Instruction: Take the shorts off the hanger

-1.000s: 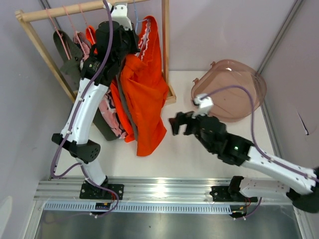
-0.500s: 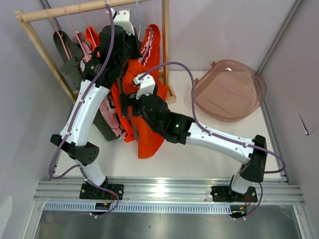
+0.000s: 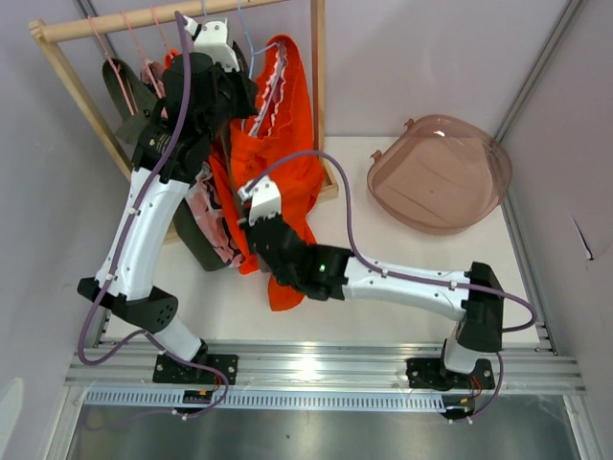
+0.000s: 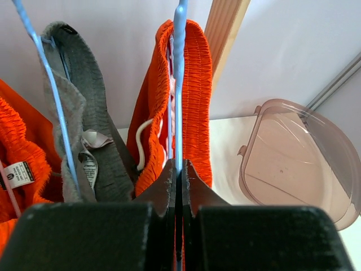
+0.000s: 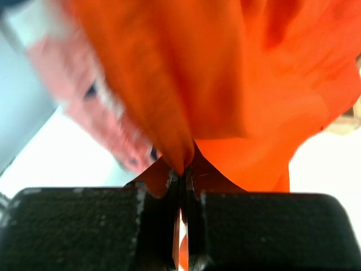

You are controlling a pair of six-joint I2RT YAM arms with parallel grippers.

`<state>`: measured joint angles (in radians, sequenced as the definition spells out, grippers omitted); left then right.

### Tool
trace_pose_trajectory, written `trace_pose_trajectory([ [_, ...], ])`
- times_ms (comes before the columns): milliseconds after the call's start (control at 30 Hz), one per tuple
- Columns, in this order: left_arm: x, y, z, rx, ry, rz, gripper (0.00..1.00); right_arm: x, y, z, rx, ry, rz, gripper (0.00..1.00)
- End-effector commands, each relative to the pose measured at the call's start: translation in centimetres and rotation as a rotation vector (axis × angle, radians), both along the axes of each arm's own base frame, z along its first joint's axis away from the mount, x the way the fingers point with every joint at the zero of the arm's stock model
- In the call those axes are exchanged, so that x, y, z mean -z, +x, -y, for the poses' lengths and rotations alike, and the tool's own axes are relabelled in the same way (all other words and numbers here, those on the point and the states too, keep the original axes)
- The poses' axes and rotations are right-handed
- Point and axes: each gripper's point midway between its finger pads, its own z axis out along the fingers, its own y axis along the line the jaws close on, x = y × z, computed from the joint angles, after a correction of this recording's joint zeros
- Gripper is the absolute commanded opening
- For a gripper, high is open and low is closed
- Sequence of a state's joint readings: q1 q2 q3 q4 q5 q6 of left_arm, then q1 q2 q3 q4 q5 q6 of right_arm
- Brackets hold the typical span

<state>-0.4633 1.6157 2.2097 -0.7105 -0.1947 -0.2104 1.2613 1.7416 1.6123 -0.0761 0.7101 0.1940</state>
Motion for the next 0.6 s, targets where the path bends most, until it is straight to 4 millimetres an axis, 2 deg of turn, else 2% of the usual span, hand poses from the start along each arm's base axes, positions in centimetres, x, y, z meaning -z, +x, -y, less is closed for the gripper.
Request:
trace_pose_trajectory([
  [0, -4.6, -1.0, -1.1, 0.0, -0.069, 0.126, 0.0, -1.3, -5.8, 1.2, -0.014, 0.013, 0.006, 0.0],
  [33, -5.4, -0.8, -1.5, -0.011, -0.074, 0.142, 0.0, 0.3, -7.3, 1.3, -0.026, -0.024, 0.0, 0.0],
  [67, -5.6, -0.7, -1.7, -0.014, -0.074, 0.144, 0.0, 0.8, -9.9, 1.2, -0.033, -0.016, -0.01, 0.0],
  [167, -6.5, -0.1, -2.2, -0.026, -0.08, 0.16, 0.0, 2.6, -13.2, 2.0, -0.034, -0.03, -0.031, 0.0],
  [200, -6.9, 0.0, -2.3, -0.025, -0.084, 0.17, 0.0, 2.9, -15.1, 1.7, -0.051, -0.002, -0.052, 0.0],
  [300, -7.1, 0.3, -2.5, -0.023, -0.094, 0.169, 0.0, 3.2, -16.7, 1.9, -0.048, 0.006, -0.052, 0.0],
  [400, -6.4, -0.8, -2.0, 0.017, -0.115, 0.129, 0.0, 2.4, -15.4, 2.4, -0.012, 0.002, -0.027, 0.0],
  [433, -6.2, -1.6, -1.4, 0.057, -0.122, 0.116, 0.0, 1.3, -13.5, 3.2, 0.017, -0.006, -0.004, 0.0],
  [467, -4.9, -2.1, -1.1, 0.078, -0.124, 0.071, 0.0, 0.2, -12.2, 3.5, 0.037, 0.018, 0.013, 0.0],
  [500, -4.4, -3.5, -1.0, 0.104, -0.123, 0.054, 0.0, -0.9, -10.9, 4.1, 0.049, 0.022, 0.032, 0.0],
  [533, -4.6, -4.8, -0.9, 0.124, -0.127, 0.056, 0.0, -2.1, -7.3, 5.7, 0.103, -0.015, 0.078, 0.0],
  [567, -2.6, -5.1, -0.6, 0.131, -0.115, 0.011, 0.0, -4.8, -5.5, 7.1, 0.133, 0.04, 0.104, 0.0],
])
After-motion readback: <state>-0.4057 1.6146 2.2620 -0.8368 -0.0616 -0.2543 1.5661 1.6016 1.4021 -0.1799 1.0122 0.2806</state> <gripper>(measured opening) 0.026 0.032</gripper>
